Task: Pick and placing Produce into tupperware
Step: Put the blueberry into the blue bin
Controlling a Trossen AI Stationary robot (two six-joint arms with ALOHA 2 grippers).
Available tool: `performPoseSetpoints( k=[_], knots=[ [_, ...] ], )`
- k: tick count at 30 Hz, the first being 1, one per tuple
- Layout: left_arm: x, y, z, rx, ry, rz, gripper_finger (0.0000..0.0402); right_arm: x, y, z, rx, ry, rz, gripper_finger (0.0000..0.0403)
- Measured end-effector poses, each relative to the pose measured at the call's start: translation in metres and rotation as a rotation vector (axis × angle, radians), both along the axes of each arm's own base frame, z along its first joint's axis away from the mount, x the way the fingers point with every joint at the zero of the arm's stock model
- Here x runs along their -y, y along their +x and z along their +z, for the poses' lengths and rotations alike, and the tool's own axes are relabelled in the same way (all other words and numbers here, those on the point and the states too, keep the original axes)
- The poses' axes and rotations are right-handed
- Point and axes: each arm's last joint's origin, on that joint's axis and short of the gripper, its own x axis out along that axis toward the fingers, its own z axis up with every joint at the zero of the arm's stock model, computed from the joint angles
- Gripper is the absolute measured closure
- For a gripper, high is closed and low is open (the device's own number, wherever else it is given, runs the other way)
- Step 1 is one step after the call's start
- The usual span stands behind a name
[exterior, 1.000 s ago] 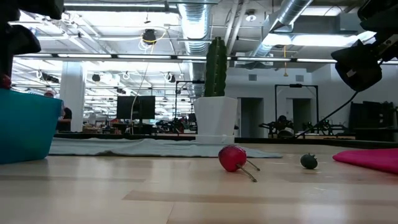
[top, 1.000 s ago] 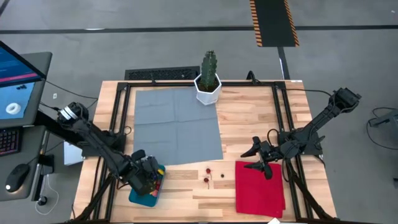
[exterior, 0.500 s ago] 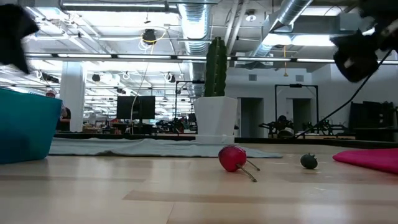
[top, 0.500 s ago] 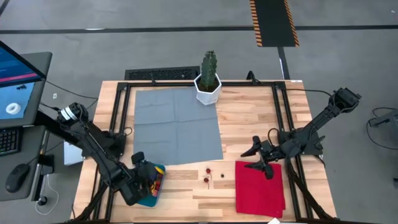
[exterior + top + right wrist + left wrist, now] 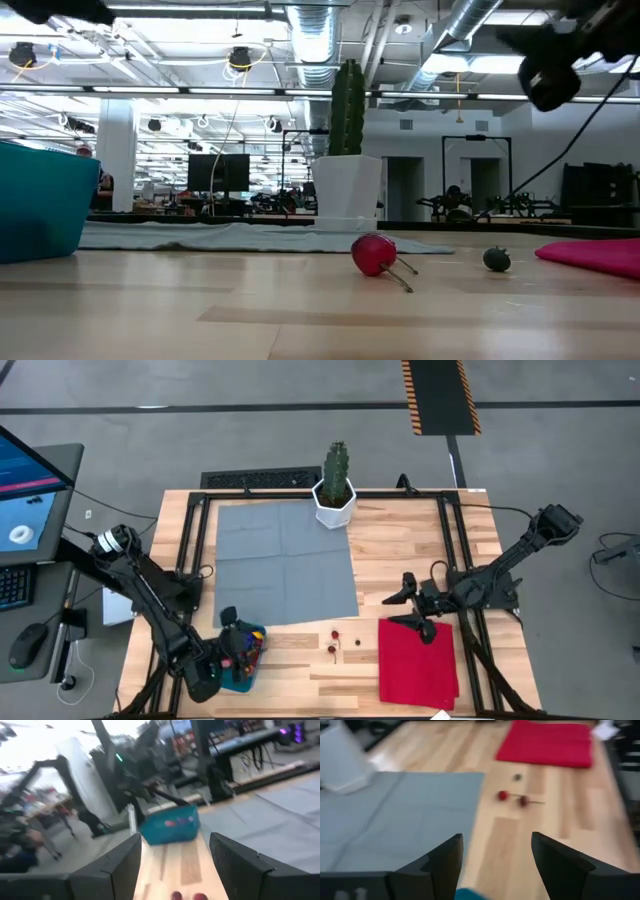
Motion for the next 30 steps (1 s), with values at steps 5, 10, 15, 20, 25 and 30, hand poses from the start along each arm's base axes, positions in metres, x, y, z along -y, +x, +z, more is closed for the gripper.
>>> performPoseSetpoints(
  k=[5, 10, 15, 20, 25, 30],
  knots=[
    [0.013, 0.019, 0.013, 0.037, -0.066, -0.201, 0.0175, -0.007, 0.035, -0.005, -0.127, -0.048, -0.067, 0.0144],
    [-0.012, 0.037, 0.030, 0.109, -0.107, -0.387, 0.0175, -0.012, 0.072, -0.003, -0.151, -0.147, -0.081, 0.0144],
    [-0.076, 0.028, 0.027, 0.265, -0.230, -0.540, 0.0175, -0.015, 0.096, 0.002, -0.172, -0.168, -0.044, 0.0144],
    [-0.123, -0.008, 0.005, 0.431, -0.260, -0.603, 0.0175, -0.013, 0.107, 0.014, -0.395, -0.202, -0.053, 0.0146],
    [-0.139, -0.036, -0.009, 0.637, -0.193, -0.623, 0.0175, -0.016, 0.113, 0.014, -0.660, -0.200, -0.088, 0.0152],
    [-0.146, -0.048, -0.021, 0.697, -0.114, -0.606, 0.0175, -0.019, 0.113, 0.012, -0.857, -0.076, -0.084, 0.0160]
  ],
)
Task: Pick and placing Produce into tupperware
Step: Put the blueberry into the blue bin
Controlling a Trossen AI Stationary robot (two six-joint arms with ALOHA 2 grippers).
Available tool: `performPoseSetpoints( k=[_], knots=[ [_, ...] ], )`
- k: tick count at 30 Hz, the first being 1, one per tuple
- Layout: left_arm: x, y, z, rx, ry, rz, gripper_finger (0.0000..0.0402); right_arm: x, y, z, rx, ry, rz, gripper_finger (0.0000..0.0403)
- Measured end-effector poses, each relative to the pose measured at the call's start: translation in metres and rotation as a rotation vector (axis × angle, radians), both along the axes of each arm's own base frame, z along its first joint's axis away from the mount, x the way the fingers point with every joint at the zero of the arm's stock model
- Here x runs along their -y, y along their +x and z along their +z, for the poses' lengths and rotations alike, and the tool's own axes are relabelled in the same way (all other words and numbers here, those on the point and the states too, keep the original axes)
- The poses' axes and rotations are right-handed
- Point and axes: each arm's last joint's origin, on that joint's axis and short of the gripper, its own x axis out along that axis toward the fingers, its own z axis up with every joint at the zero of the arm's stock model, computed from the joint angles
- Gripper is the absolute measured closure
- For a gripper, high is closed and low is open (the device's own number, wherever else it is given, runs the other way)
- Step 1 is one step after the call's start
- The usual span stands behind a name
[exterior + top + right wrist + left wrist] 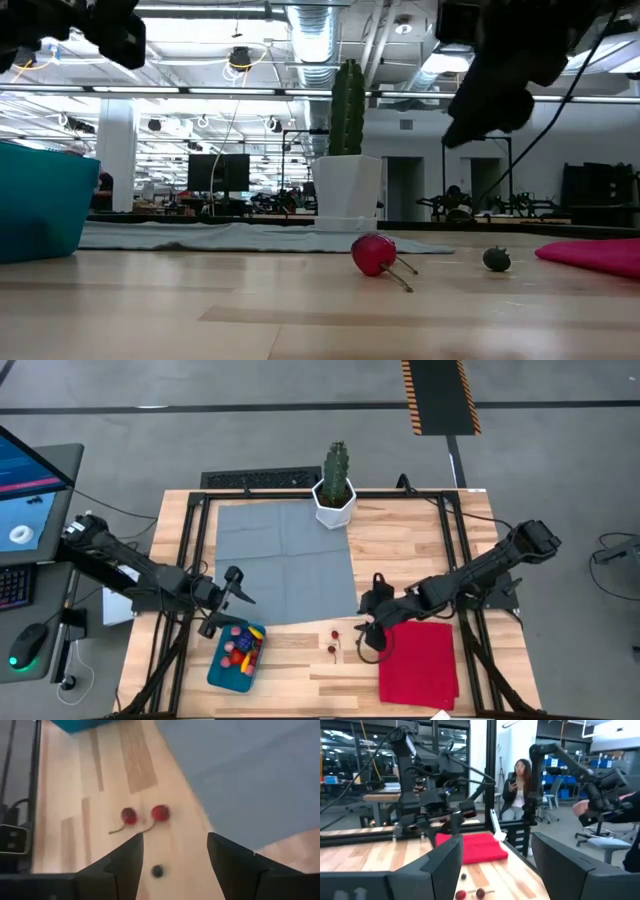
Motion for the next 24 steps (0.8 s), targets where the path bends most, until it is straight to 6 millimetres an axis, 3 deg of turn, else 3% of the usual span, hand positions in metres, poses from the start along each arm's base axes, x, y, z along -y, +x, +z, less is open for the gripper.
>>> performPoseSetpoints(
  k=[6, 15, 24],
  knots=[
    [-0.002, -0.001, -0.009, -0.038, -0.008, 0.024, 0.0175, -0.017, 0.011, -0.012, -0.087, 0.071, -0.008, 0.0168],
    [-0.003, 0.001, -0.014, -0.112, -0.081, 0.099, 0.0175, -0.028, 0.028, -0.051, -0.322, 0.021, -0.058, 0.0179],
    [-0.004, 0.001, -0.013, -0.112, -0.095, 0.113, 0.0175, -0.046, 0.039, -0.065, -0.372, -0.009, -0.018, 0.0200]
  ],
)
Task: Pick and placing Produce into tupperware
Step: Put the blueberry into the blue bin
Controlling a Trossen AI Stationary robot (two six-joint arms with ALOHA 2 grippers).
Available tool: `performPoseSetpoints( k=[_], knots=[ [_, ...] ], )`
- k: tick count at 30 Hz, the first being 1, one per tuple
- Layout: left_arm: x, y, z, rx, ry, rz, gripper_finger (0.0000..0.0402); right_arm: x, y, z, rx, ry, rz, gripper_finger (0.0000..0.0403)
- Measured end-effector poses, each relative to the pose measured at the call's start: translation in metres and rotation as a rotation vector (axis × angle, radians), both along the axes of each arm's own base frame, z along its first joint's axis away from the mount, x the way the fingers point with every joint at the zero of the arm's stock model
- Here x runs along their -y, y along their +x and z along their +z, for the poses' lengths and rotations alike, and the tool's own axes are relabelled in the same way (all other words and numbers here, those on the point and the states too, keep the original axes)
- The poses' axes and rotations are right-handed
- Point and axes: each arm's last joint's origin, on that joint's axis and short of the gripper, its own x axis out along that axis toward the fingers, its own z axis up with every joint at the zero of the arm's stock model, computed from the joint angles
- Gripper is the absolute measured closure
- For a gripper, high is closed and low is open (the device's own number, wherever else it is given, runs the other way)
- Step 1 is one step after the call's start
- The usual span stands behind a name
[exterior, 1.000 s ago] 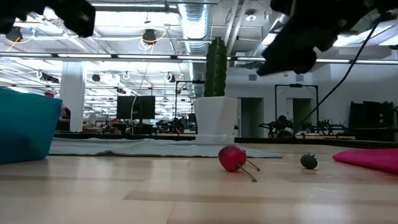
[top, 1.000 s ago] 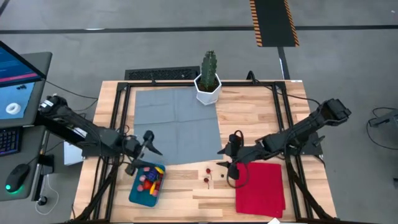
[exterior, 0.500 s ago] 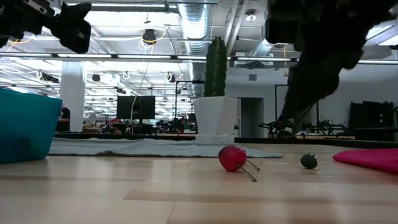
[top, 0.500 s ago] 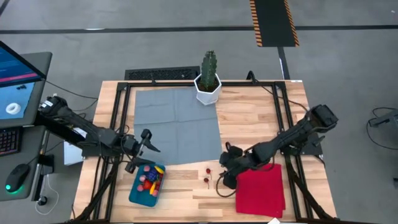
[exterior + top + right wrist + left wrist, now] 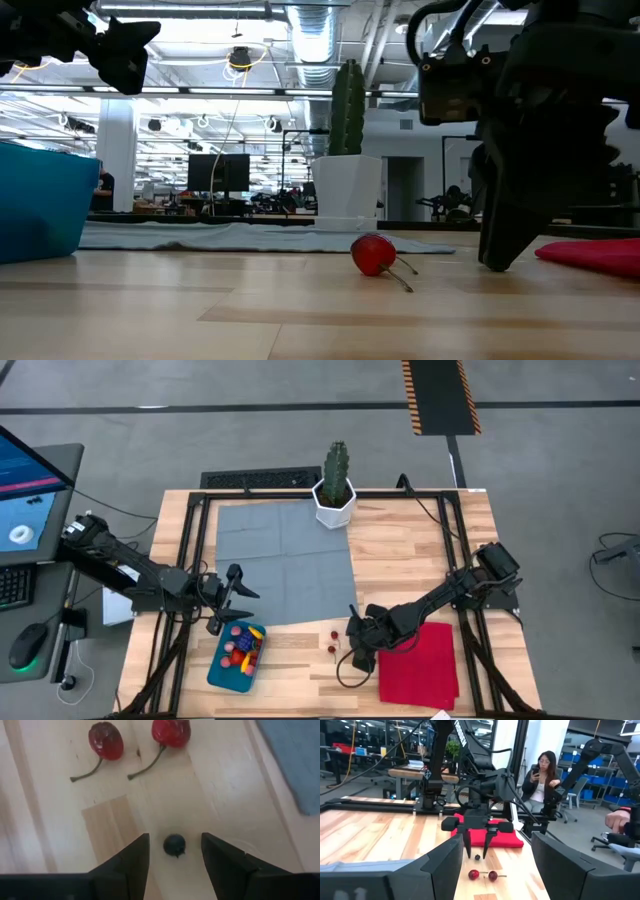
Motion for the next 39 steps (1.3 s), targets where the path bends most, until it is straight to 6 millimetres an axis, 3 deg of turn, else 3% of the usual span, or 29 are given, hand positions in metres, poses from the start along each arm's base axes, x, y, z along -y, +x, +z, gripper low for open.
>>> performPoseSetpoints(
  k=[8, 19, 31, 39],
  knots=[
    [0.000, 0.000, 0.000, 0.000, -0.008, -0.001, 0.0175, -0.002, 0.001, -0.001, -0.005, -0.008, 0.004, 0.0231],
    [0.000, 0.000, 0.000, -0.003, -0.032, -0.002, 0.0175, -0.003, 0.003, 0.003, 0.003, -0.005, 0.027, 0.0331],
    [-0.001, 0.000, 0.001, -0.002, -0.037, 0.044, 0.0175, -0.004, 0.029, 0.034, 0.105, 0.005, 0.097, 0.0328],
    [-0.002, 0.000, 0.001, 0.000, -0.039, 0.050, 0.0175, -0.002, 0.068, 0.076, 0.411, 0.119, 0.187, 0.0328]
  ],
)
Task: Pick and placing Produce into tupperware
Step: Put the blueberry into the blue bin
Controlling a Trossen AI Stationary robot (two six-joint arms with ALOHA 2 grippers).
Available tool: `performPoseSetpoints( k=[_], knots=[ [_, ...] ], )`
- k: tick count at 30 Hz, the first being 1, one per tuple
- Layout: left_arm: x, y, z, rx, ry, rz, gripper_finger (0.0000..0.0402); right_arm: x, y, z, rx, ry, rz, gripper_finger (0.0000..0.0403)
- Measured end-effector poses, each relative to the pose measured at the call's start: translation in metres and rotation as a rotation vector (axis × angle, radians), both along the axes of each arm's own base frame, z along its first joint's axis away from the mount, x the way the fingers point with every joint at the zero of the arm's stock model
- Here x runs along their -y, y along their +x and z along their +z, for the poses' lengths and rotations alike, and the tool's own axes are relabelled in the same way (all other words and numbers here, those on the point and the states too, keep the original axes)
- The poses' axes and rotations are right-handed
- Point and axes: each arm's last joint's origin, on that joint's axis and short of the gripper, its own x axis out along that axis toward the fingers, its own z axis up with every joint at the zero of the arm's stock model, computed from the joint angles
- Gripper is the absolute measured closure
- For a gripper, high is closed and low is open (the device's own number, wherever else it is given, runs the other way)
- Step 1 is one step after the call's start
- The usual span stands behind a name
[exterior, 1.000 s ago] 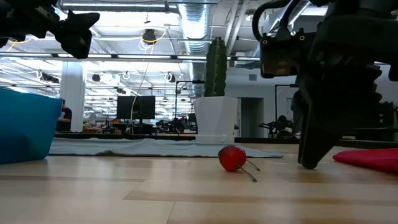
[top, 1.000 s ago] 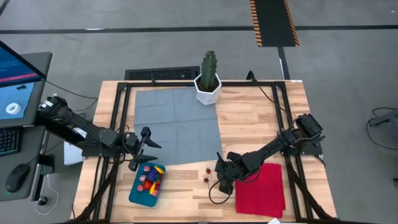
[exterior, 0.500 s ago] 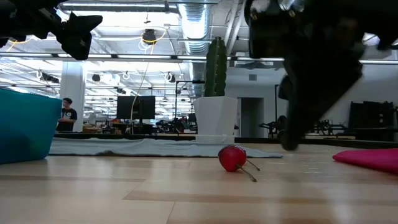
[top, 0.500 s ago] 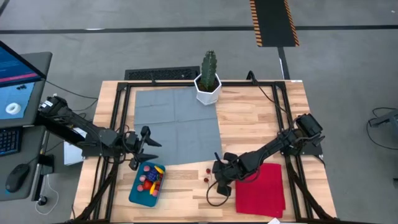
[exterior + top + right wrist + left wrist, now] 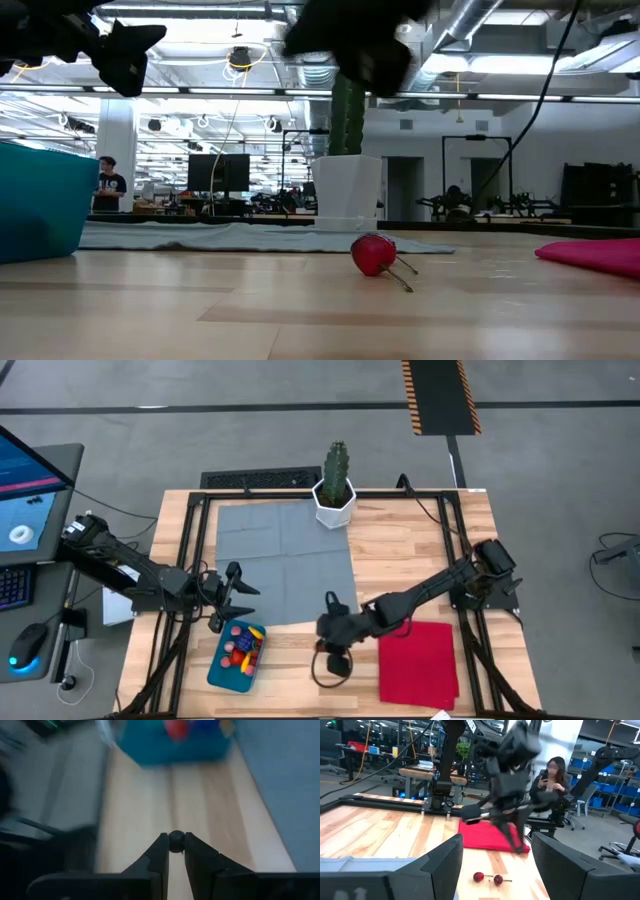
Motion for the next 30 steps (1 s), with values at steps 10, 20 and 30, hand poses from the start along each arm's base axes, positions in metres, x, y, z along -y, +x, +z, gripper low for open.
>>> performPoseSetpoints(
  k=[10, 20, 30],
  knots=[
    [-0.001, 0.000, 0.003, 0.026, -0.021, 0.023, 0.0175, 0.023, 0.032, 0.038, 0.317, 0.150, 0.120, 0.0328],
    [0.000, -0.001, 0.011, 0.105, -0.008, -0.002, 0.0175, 0.021, 0.079, 0.019, 0.305, 0.078, 0.170, 0.0327],
    [-0.001, -0.006, 0.016, 0.147, -0.025, -0.046, 0.0175, 0.009, 0.142, -0.007, 0.230, -0.022, 0.217, 0.0327]
  ],
)
